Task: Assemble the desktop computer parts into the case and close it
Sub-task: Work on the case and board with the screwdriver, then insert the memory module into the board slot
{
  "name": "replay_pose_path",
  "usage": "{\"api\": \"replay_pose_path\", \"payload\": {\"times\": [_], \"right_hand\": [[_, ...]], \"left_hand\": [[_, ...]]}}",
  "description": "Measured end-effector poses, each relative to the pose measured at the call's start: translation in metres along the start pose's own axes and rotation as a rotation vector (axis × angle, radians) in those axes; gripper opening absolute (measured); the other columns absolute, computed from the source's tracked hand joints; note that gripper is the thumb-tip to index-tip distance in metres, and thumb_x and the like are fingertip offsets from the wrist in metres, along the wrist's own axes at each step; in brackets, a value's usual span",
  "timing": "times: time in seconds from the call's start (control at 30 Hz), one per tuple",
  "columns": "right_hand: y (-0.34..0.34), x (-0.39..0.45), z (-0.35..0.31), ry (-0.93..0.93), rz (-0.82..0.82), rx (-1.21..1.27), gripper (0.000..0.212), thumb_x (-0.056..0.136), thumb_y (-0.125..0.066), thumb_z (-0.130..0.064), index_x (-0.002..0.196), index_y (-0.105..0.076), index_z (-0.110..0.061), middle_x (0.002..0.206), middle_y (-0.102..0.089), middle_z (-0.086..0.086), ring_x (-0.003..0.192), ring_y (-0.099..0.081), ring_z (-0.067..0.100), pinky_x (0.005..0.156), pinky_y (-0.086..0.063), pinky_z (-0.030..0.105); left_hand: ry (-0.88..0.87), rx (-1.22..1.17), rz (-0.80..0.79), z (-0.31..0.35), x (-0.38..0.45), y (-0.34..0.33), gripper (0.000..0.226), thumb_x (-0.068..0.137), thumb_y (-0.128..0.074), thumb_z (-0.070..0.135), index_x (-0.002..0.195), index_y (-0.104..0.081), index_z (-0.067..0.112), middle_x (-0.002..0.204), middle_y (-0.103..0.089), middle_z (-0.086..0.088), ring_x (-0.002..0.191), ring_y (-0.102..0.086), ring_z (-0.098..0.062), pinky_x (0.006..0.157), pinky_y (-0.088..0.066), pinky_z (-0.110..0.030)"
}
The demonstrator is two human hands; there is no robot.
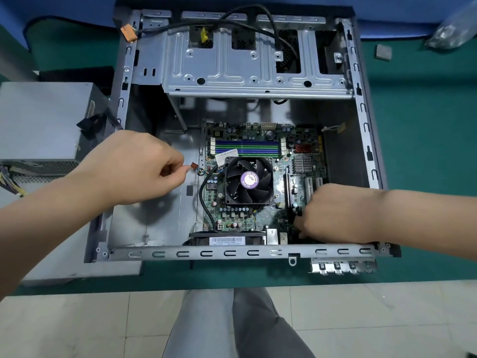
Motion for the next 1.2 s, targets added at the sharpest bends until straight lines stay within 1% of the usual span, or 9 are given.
{"api": "replay_pose_path", "payload": {"times": [0.2,0.33,0.53,0.7,0.83,0.93,1.0,1.1,1.2], "right_hand": [[-0.003,0.010,0.010,-0.099,-0.042,0.275,0.033,0.099,-0.040,-0.027,0.081,-0.060,-0.009,0.066,-0.050,0.004,0.060,-0.049,0.025,0.065,-0.053,0.038],[-0.006,0.012,0.021,-0.200,-0.057,0.370,0.043,0.100,-0.039,-0.033,0.062,-0.043,-0.014,0.059,-0.042,-0.001,0.050,-0.041,0.018,0.061,-0.049,0.034],[-0.002,0.001,0.032,-0.351,-0.050,0.375,0.042,0.101,-0.034,-0.045,0.088,-0.059,-0.014,0.076,-0.056,-0.001,0.069,-0.056,0.022,0.067,-0.048,0.032],[0.032,-0.040,0.068,-0.665,0.328,0.622,0.041,0.099,-0.032,-0.048,0.079,-0.052,-0.018,0.065,-0.053,-0.003,0.060,-0.051,0.016,0.053,-0.037,0.030],[0.052,-0.064,0.080,-0.906,0.515,0.660,0.035,0.098,-0.026,-0.051,0.090,-0.046,-0.023,0.066,-0.052,-0.008,0.065,-0.054,0.020,0.050,-0.036,0.029],[0.072,-0.065,0.081,-0.887,0.705,0.992,0.031,0.097,-0.027,-0.052,0.096,-0.047,-0.028,0.069,-0.056,-0.008,0.063,-0.054,0.014,0.053,-0.038,0.030],[0.101,-0.052,0.073,-0.741,0.840,1.218,0.027,0.097,-0.028,-0.052,0.096,-0.046,-0.032,0.070,-0.057,-0.006,0.060,-0.052,0.011,0.055,-0.039,0.032],[0.154,-0.022,0.053,-0.588,0.877,1.182,0.022,0.098,-0.025,-0.049,0.094,-0.039,-0.033,0.071,-0.056,-0.003,0.056,-0.050,0.012,0.055,-0.040,0.034],[0.191,0.006,0.040,-0.514,0.840,1.120,0.025,0.099,-0.023,-0.048,0.101,-0.038,-0.028,0.073,-0.056,-0.005,0.062,-0.053,0.009,0.060,-0.042,0.036]], "left_hand": [[0.006,0.013,-0.002,0.000,0.000,-0.001,0.038,0.087,-0.046,0.042,0.058,-0.052,0.019,0.053,-0.050,0.005,0.053,-0.050,-0.021,0.049,-0.032,-0.025],[-0.009,0.023,0.021,0.000,0.001,0.000,0.038,0.088,-0.049,0.041,0.056,-0.049,0.020,0.051,-0.047,0.005,0.051,-0.047,-0.021,0.048,-0.026,-0.025],[-0.018,0.009,0.023,0.000,0.001,0.001,0.039,0.088,-0.047,0.042,0.055,-0.048,0.020,0.050,-0.047,0.004,0.050,-0.047,-0.021,0.047,-0.028,-0.024],[-0.028,0.040,-0.009,0.003,0.001,0.000,0.042,0.091,-0.036,0.047,0.064,-0.052,0.020,0.057,-0.052,0.006,0.057,-0.054,-0.017,0.050,-0.034,-0.025],[-0.021,-0.059,0.031,0.005,-0.003,0.009,0.037,0.093,-0.037,0.045,0.066,-0.049,0.024,0.058,-0.043,0.012,0.059,-0.056,-0.013,0.047,-0.030,-0.022],[0.076,-0.308,0.027,0.005,-0.007,0.012,0.035,0.095,-0.034,0.050,0.079,-0.057,0.028,0.067,-0.050,0.018,0.067,-0.056,-0.005,0.064,-0.052,-0.028],[0.175,-0.692,0.055,0.009,-0.007,0.018,0.027,0.093,-0.039,0.050,0.094,-0.060,0.032,0.070,-0.056,0.019,0.069,-0.057,-0.002,0.071,-0.054,-0.027],[0.426,-1.484,0.219,0.004,-0.010,0.031,0.021,0.099,-0.043,0.034,0.109,-0.058,0.024,0.061,-0.056,0.010,0.056,-0.050,-0.009,0.054,-0.048,-0.020],[0.526,-1.720,0.341,-0.011,-0.017,0.046,0.025,0.102,-0.038,0.027,0.097,-0.060,0.015,0.051,-0.040,0.009,0.046,-0.036,-0.006,0.045,-0.035,-0.019]]}}
Point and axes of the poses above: each hand's wrist, its own x-axis towards the middle knuckle, its own y-axis out of the back of the hand, z = x × y, the point moved 9 cm from there along x, towards the middle knuckle
